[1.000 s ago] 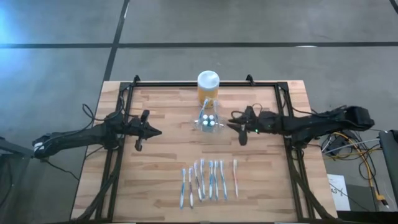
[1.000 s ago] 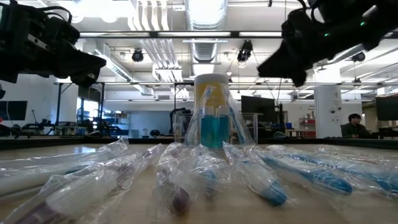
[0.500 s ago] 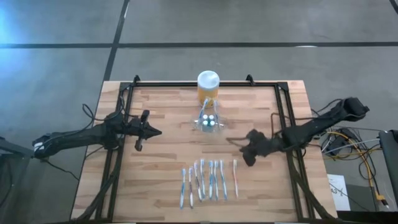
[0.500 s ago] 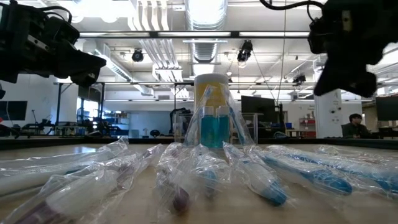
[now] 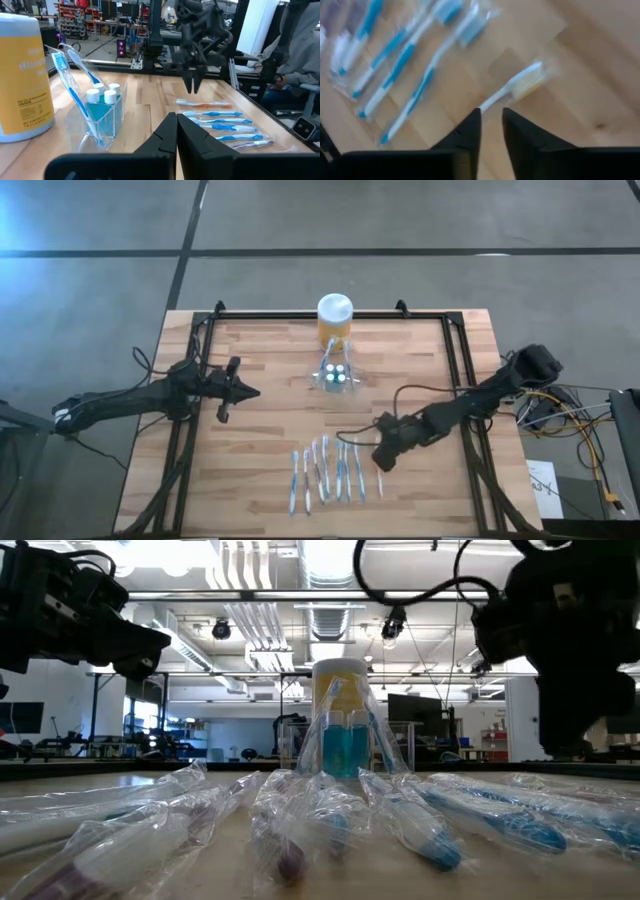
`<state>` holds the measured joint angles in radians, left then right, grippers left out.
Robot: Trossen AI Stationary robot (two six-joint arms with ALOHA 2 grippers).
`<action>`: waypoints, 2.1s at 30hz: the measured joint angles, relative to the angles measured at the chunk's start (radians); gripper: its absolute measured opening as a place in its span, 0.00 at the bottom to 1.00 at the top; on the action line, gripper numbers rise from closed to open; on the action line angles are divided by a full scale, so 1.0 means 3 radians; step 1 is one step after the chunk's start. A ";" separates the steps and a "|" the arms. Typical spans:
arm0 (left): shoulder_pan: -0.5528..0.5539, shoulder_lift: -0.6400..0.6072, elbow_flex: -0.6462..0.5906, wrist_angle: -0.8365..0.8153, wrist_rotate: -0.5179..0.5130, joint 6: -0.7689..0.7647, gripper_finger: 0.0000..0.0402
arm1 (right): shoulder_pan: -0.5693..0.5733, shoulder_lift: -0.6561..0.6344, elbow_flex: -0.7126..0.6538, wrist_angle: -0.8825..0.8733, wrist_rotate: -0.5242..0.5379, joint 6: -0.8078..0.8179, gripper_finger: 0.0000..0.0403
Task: Pick & Place toothbrushing station
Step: Put the orange toothbrush into the transparent organizer
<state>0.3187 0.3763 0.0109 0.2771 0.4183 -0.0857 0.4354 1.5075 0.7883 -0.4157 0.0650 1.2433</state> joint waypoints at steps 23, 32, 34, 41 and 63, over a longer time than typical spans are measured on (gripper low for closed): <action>0.0000 0.0001 0.0000 -0.0103 0.0011 -0.0066 0.02 | -0.0191 0.1008 0.0549 -0.0695 -0.0152 -0.0153 0.50; 0.0000 0.0001 0.0000 -0.0109 0.0011 -0.0075 0.02 | -0.0193 0.1004 0.0581 -0.0779 -0.0057 -0.0400 0.19; 0.0001 0.0001 0.0000 -0.0109 0.0011 -0.0085 0.02 | -0.0193 0.0995 0.0594 -0.0786 -0.0022 -0.0485 0.12; 0.0001 0.0000 0.0000 -0.0109 0.0011 -0.0121 0.03 | -0.0193 0.0947 0.0645 -0.0774 0.0015 -0.0720 0.04; 0.0000 0.0000 0.0000 -0.0104 0.0011 -0.0102 0.03 | -0.0432 -0.0650 0.0350 0.1430 0.1274 -0.3266 0.03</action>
<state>0.3189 0.3764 0.0109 0.2459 0.4217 -0.1162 0.3059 1.3124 0.8932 0.0132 0.4472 0.2633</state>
